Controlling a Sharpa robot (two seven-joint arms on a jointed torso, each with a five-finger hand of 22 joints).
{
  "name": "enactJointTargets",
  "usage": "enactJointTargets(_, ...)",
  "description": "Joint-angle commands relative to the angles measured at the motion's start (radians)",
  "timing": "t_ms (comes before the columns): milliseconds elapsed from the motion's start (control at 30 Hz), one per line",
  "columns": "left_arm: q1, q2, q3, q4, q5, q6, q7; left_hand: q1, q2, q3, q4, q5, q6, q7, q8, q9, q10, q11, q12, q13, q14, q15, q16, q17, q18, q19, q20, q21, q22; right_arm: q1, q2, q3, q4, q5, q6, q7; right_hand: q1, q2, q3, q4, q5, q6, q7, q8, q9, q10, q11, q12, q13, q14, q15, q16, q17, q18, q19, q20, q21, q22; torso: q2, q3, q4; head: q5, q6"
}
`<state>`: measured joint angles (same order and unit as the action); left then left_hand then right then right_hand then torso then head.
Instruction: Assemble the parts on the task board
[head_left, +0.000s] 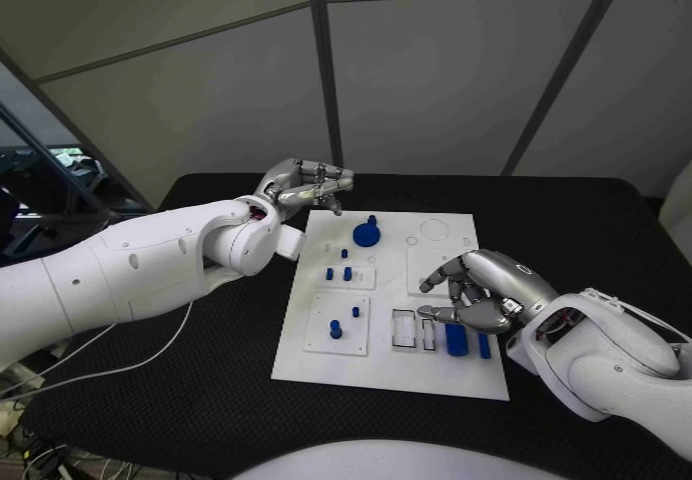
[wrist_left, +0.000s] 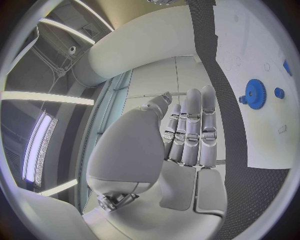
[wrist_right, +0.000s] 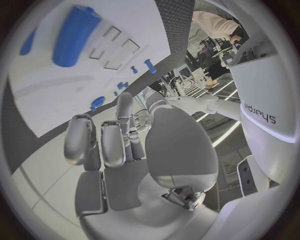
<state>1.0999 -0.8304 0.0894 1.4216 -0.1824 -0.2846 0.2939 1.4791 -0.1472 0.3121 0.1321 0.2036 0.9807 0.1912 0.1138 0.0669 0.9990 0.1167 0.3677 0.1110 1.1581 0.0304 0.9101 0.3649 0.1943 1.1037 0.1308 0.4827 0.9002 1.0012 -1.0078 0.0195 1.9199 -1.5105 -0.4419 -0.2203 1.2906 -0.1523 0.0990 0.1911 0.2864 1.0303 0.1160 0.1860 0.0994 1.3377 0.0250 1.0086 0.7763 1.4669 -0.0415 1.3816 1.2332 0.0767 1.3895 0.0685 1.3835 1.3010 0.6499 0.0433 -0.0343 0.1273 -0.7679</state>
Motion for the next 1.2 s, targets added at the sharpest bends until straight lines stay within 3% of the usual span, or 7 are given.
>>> enactJointTargets(33, -0.002, -0.003, -0.001, 0.003, 0.012, 0.016, 0.010, -0.007, -0.001, 0.005, 0.001, -0.003, -0.005, -0.001, 0.006, 0.001, -0.007, 0.002, 0.006, 0.001, -0.003, 0.004, -0.004, -0.001, -0.014, -0.003, 0.000, -0.007, -0.001, 0.001, -0.042, 0.002, 0.014, 0.099, 0.010, -0.106, -0.006, 0.014, -0.056, 0.031, 0.036, -0.005, -0.008, 0.032, 0.006, 0.050, 0.001, 0.246, 0.310, 0.063, 0.000, 0.051, 0.080, -0.023, 0.030, -0.001, 0.037, 0.057, -0.005, 0.0008, -0.0133, -0.046, 0.014)
enactJointTargets(200, -0.011, -0.009, -0.003, 0.006, 0.015, 0.017, 0.013, -0.007, -0.001, 0.005, 0.001, -0.003, -0.005, -0.001, 0.006, 0.001, -0.007, 0.002, 0.006, 0.001, -0.003, 0.004, -0.004, -0.001, -0.014, -0.003, 0.000, -0.007, -0.001, 0.000, -0.095, 0.002, 0.024, 0.087, 0.027, -0.220, -0.025, 0.026, -0.134, 0.092, 0.063, -0.026, -0.005, 0.071, 0.012, 0.078, 0.005, 0.358, 0.469, 0.073, 0.002, 0.099, 0.160, -0.031, 0.053, 0.003, 0.066, 0.098, -0.007, 0.0013, -0.0203, -0.096, 0.019)
enactJointTargets(367, -0.016, -0.014, -0.003, 0.011, 0.016, 0.017, 0.014, -0.007, -0.001, 0.005, 0.001, -0.003, -0.005, -0.001, 0.006, 0.001, -0.007, 0.002, 0.006, 0.001, -0.003, 0.004, -0.004, -0.001, -0.014, -0.003, 0.000, -0.007, -0.001, -0.003, -0.113, 0.001, 0.033, 0.053, 0.036, -0.299, -0.026, 0.041, -0.178, 0.100, 0.091, -0.042, -0.003, 0.099, 0.016, 0.079, 0.007, 0.375, 0.500, 0.074, 0.005, 0.110, 0.177, -0.035, 0.063, 0.006, 0.078, 0.114, -0.007, 0.0013, -0.0235, -0.118, 0.017)
enactJointTargets(467, -0.020, -0.013, -0.003, 0.011, 0.017, 0.019, 0.015, -0.007, -0.001, 0.005, 0.001, -0.003, -0.005, -0.001, 0.006, 0.001, -0.007, 0.002, 0.006, 0.001, -0.003, 0.004, -0.004, -0.001, -0.014, -0.003, 0.000, -0.007, -0.001, -0.006, -0.112, 0.000, 0.036, 0.035, 0.054, -0.348, -0.030, 0.046, -0.193, 0.100, 0.098, -0.039, -0.006, 0.113, 0.020, 0.094, 0.006, 0.394, 0.531, 0.078, 0.004, 0.120, 0.197, -0.039, 0.076, 0.006, 0.090, 0.132, -0.007, 0.0006, -0.0206, -0.129, 0.016)
enactJointTargets(733, -0.023, -0.014, -0.003, 0.014, 0.017, 0.018, 0.015, -0.007, -0.001, 0.005, 0.001, -0.003, -0.005, -0.001, 0.006, 0.001, -0.007, 0.002, 0.006, 0.001, -0.003, 0.004, -0.004, -0.001, -0.014, -0.003, 0.000, -0.007, -0.001, -0.041, -0.080, -0.004, 0.032, 0.016, 0.075, -0.388, -0.031, 0.049, -0.203, 0.100, 0.099, -0.039, -0.007, 0.121, 0.023, 0.100, 0.005, 0.401, 0.543, 0.080, 0.003, 0.126, 0.208, -0.042, 0.082, 0.006, 0.097, 0.141, -0.006, -0.0017, -0.0169, -0.124, 0.003)
enactJointTargets(900, -0.023, -0.017, -0.003, 0.015, 0.017, 0.017, 0.013, -0.007, -0.001, 0.005, 0.001, -0.003, -0.005, -0.001, 0.006, 0.001, -0.007, 0.002, 0.006, 0.001, -0.003, 0.004, -0.004, -0.001, -0.014, -0.003, 0.000, -0.007, -0.001, -0.058, -0.055, -0.004, 0.030, -0.014, 0.076, -0.394, -0.031, 0.051, -0.205, 0.100, 0.100, -0.039, -0.007, 0.123, 0.023, 0.101, 0.004, 0.403, 0.545, 0.080, 0.003, 0.127, 0.210, -0.042, 0.082, 0.006, 0.097, 0.141, -0.005, 0.0000, -0.0215, -0.116, -0.004)
enactJointTargets(1200, -0.024, -0.018, -0.003, 0.016, 0.017, 0.017, 0.011, -0.009, 0.000, 0.006, 0.001, -0.003, -0.005, -0.001, 0.007, 0.001, -0.008, 0.002, 0.008, 0.002, -0.003, 0.005, -0.005, -0.001, -0.014, -0.004, 0.000, -0.007, -0.001, -0.076, -0.021, -0.005, 0.024, -0.038, 0.071, -0.401, -0.044, 0.053, -0.223, 0.102, 0.097, -0.040, -0.008, 0.134, 0.027, 0.107, 0.004, 0.410, 0.560, 0.082, 0.003, 0.133, 0.220, -0.043, 0.087, 0.006, 0.102, 0.148, -0.005, -0.0011, -0.0225, -0.123, -0.009)
